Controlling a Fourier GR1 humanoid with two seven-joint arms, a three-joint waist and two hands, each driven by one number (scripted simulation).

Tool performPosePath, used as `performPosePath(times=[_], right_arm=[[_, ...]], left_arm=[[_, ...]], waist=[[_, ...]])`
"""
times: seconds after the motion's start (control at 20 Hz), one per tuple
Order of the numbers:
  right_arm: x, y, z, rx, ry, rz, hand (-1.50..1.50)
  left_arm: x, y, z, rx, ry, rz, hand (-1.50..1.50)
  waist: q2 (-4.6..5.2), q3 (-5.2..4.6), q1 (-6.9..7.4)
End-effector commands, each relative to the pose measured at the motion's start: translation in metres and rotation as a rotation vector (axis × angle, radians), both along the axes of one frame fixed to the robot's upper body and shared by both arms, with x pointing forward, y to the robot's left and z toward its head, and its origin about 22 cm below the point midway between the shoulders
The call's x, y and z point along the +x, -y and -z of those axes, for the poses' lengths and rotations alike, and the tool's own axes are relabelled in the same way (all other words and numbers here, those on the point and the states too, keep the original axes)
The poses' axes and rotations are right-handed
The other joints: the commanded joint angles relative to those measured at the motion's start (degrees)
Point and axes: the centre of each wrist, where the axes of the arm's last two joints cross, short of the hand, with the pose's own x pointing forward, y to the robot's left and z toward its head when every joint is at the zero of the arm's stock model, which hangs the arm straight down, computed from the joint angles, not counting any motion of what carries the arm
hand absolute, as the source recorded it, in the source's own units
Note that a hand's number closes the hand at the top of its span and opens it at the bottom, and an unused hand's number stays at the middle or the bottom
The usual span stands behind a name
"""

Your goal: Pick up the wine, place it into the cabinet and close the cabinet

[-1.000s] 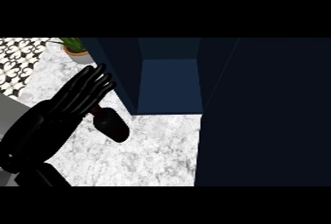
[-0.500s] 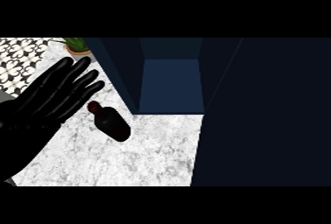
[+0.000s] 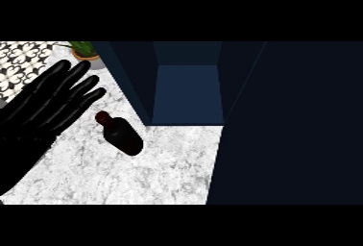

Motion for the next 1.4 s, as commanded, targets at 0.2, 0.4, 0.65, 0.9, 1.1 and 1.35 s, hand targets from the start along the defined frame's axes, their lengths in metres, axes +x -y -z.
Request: performPosePath(times=[0.2,0.4,0.65,0.9,1.1,1.35], right_arm=[[-0.035,0.0,-0.025,-0.021,0.053,0.036,-1.5],[-0.039,0.002,-0.031,-0.012,0.059,0.056,-1.5],[-0.038,0.0,-0.032,-0.008,0.075,0.059,-1.5],[-0.034,-0.004,-0.033,-0.031,0.044,0.051,-1.5],[-0.04,-0.002,-0.031,-0.002,0.038,0.058,-1.5],[-0.039,0.002,-0.045,-0.007,0.057,0.051,-1.5]], left_arm=[[0.01,0.002,0.005,0.025,-0.014,-0.029,-1.5],[0.035,0.001,0.031,0.047,-0.053,-0.054,-1.5],[0.033,-0.009,0.048,0.055,-0.058,-0.044,-1.5],[0.052,-0.004,0.054,0.062,-0.055,-0.069,-1.5],[0.047,0.001,0.086,0.082,-0.06,-0.074,-1.5],[0.055,-0.021,0.122,0.091,-0.088,-0.094,-1.5]], waist=[[-0.08,-0.02,-0.34],[-0.09,-0.09,-1.08],[-0.13,-0.06,-0.6],[-0.04,-0.03,-0.66],[-0.1,-0.02,-0.76],[-0.07,-0.11,-0.82]])
